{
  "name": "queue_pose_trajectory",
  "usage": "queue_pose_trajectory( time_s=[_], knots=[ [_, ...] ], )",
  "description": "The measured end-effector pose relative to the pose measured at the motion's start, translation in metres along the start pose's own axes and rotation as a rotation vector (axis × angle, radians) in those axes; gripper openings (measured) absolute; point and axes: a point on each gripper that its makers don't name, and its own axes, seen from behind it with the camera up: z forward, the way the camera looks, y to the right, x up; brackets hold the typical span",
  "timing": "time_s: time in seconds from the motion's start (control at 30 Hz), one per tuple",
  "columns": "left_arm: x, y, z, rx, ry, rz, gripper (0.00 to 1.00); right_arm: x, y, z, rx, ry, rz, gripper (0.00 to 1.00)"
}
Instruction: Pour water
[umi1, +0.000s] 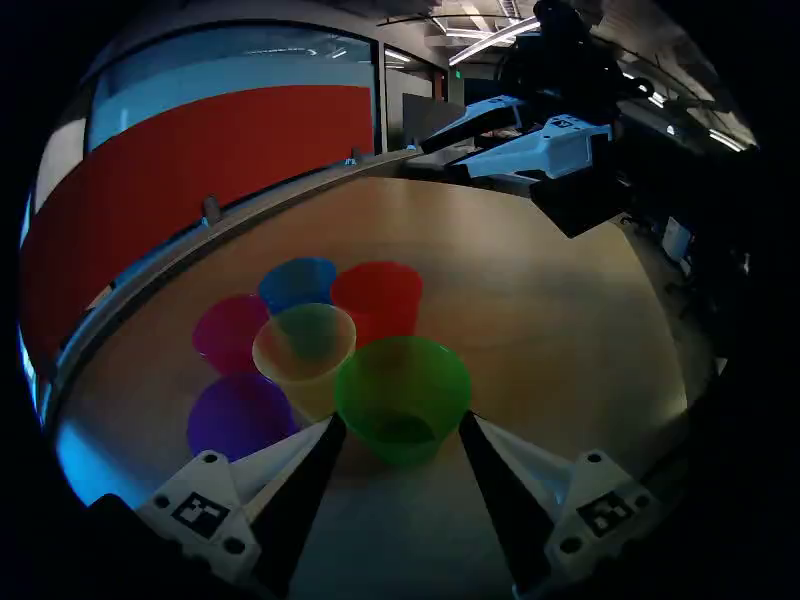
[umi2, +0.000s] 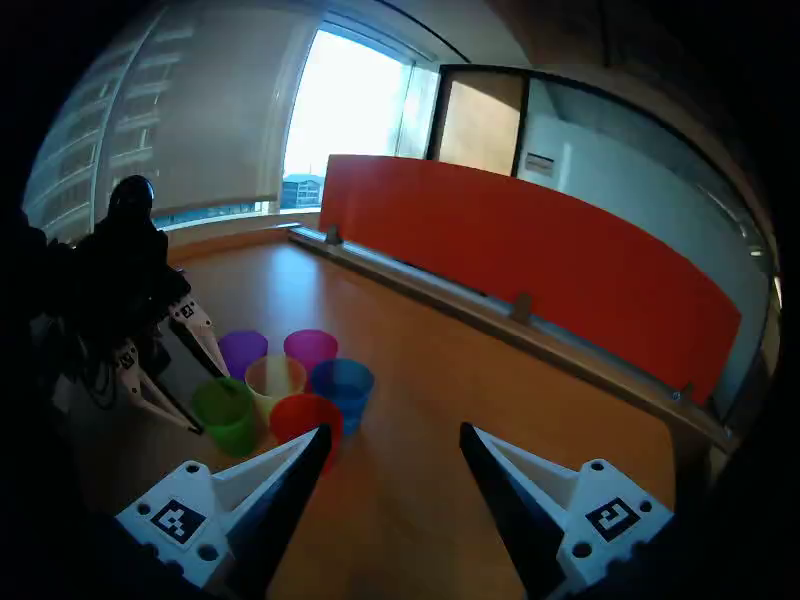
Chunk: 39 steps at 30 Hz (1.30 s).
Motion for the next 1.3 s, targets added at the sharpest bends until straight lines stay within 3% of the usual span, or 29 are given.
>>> queue_pose_trajectory(
  time_s=[1.3],
  knots=[
    [0.003,-0.002,0.025,0.011,-0.019,0.041,0.83,-0.009,0.001,0.003,0.0,-0.011,0.002,0.99]
  ],
)
